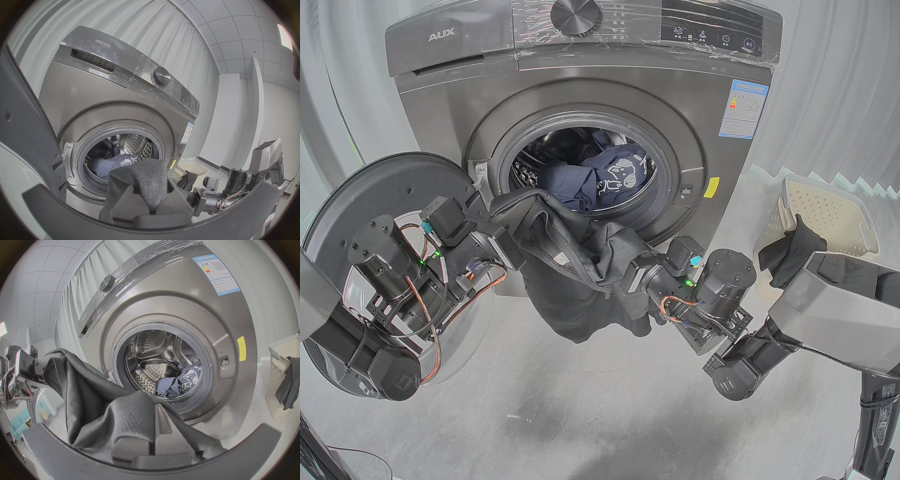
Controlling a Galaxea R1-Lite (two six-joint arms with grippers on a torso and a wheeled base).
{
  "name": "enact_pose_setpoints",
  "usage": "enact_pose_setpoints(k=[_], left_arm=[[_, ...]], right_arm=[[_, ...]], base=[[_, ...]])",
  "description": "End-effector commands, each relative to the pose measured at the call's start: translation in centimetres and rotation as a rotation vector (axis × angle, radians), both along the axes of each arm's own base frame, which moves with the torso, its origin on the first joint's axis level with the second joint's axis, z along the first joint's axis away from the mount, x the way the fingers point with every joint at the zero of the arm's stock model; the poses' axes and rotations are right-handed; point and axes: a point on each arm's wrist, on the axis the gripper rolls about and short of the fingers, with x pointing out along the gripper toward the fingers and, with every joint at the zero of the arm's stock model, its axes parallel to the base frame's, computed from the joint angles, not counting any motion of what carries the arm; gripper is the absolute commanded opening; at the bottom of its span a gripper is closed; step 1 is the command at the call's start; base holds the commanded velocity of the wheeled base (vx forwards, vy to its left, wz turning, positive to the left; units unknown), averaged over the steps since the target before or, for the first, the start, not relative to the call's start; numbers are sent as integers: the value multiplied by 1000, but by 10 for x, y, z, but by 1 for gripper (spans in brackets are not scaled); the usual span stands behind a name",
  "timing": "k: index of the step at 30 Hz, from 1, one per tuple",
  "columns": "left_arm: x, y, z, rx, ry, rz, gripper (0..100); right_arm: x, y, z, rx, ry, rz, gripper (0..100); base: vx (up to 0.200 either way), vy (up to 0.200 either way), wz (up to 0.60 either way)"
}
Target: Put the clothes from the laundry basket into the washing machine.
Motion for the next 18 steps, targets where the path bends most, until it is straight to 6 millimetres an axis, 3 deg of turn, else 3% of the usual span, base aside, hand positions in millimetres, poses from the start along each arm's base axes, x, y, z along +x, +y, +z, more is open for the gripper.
enact_pose_setpoints(k=[1,5,6,12,18], left_arm=[[-1,-1,5,-10,-15,-6,0],[-1,-2,18,-39,-60,-2,0],[-2,-1,21,-44,-70,-3,0],[-15,-4,39,-72,-121,-32,0],[-23,-13,42,-79,-129,-72,0]], right_arm=[[-12,-3,-11,-44,50,15,0],[-28,5,-46,-125,139,69,0],[-31,8,-53,-138,153,79,100],[-45,23,-87,-218,213,173,100],[-23,36,-100,-223,177,187,100]], base=[[0,0,0],[0,0,0],[0,0,0],[0,0,0],[0,0,0]])
